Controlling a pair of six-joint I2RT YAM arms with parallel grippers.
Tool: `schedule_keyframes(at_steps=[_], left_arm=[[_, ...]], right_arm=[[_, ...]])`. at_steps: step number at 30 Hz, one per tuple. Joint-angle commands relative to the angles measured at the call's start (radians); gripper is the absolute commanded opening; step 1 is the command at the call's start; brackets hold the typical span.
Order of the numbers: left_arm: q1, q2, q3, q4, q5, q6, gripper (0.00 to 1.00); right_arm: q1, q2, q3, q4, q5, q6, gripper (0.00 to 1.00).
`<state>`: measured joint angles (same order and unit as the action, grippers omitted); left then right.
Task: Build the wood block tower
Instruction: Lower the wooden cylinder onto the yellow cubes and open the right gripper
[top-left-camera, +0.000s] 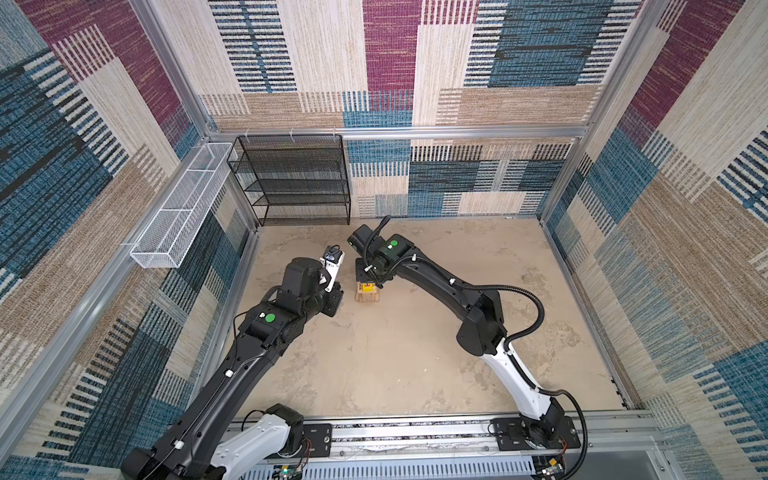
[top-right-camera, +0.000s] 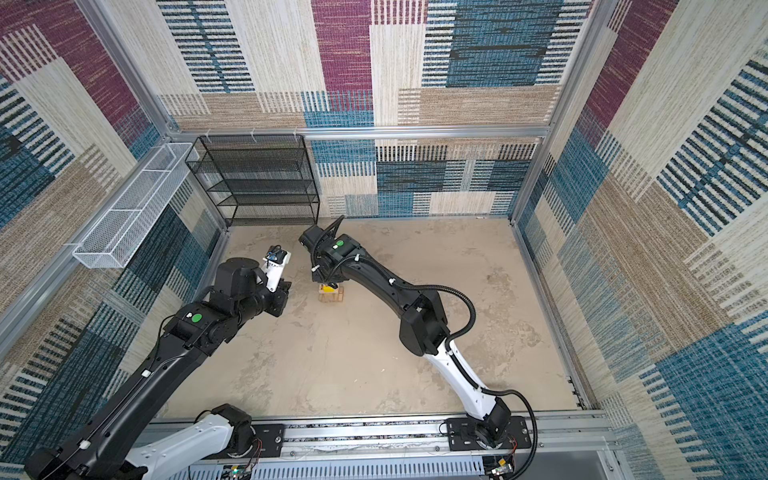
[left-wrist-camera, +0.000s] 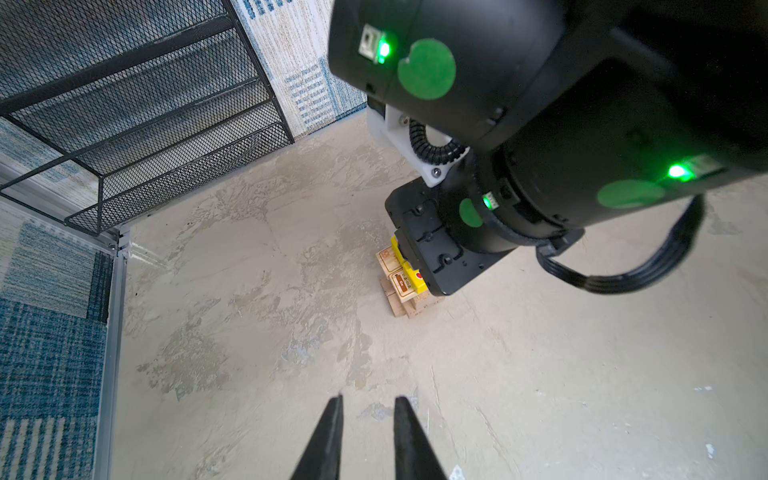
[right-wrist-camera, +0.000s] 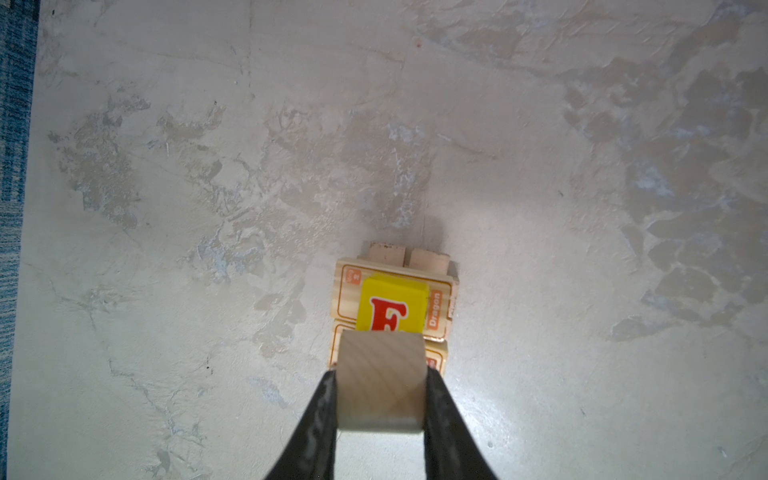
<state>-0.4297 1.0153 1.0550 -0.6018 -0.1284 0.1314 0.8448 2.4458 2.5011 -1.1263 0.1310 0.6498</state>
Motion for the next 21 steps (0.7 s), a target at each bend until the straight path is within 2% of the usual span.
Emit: schedule_keyframes(at_steps=[1,21], left_arm=[[0.001,0.002,0.003,0.013,0.003,-0.007,0.25],[0.002,-0.001,0.005,0.011,-0.005,-0.007,0.23]], right_arm=[[0.001,0.001,0.01,-0.001,0.006,-0.008,0.25],[0.001,0.013,0.012,-0.007,0.007,-0.006,0.3]])
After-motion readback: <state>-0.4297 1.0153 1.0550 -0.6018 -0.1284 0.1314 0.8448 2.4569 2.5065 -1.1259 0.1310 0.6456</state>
